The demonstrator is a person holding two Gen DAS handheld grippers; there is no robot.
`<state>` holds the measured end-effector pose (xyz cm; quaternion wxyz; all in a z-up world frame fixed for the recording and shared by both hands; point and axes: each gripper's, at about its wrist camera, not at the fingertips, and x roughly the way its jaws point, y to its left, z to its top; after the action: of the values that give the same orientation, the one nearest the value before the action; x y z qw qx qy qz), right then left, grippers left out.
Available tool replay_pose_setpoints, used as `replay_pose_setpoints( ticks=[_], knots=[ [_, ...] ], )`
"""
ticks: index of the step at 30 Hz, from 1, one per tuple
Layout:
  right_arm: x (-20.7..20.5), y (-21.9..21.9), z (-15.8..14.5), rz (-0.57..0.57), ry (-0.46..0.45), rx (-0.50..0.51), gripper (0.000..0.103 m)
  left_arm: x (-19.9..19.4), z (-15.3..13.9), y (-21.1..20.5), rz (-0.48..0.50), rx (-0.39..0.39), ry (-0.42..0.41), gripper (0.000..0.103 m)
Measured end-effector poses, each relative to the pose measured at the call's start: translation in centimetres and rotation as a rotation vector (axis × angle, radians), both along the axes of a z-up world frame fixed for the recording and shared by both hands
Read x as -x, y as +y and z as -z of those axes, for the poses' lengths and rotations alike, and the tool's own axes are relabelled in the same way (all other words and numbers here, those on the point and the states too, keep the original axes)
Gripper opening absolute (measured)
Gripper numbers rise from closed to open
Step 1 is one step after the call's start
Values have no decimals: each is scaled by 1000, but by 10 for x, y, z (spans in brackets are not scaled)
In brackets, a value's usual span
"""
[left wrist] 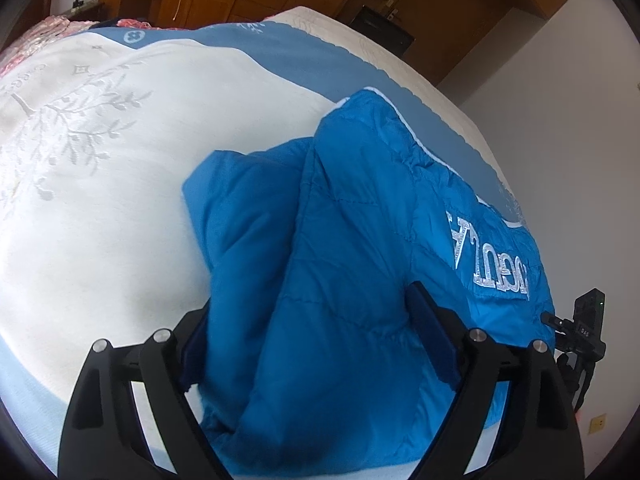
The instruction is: Fold large clothes
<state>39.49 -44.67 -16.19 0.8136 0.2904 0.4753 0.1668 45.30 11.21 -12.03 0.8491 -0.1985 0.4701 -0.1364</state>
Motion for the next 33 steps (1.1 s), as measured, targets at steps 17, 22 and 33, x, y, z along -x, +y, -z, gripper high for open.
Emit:
replay_pose_setpoints(
  ticks=[17, 22, 33],
  knots=[
    [0, 23, -20, -55, -87, -6, 20, 16, -28, -21, -44, -111, -70, 34],
    [19, 26, -51, -76, -156, -10, 19, 35, -52, -27, -45, -100, -130, 26],
    [109, 16, -102, -96, -228, 38, 18, 121, -103, -54, 56, -75, -230, 24]
  ],
)
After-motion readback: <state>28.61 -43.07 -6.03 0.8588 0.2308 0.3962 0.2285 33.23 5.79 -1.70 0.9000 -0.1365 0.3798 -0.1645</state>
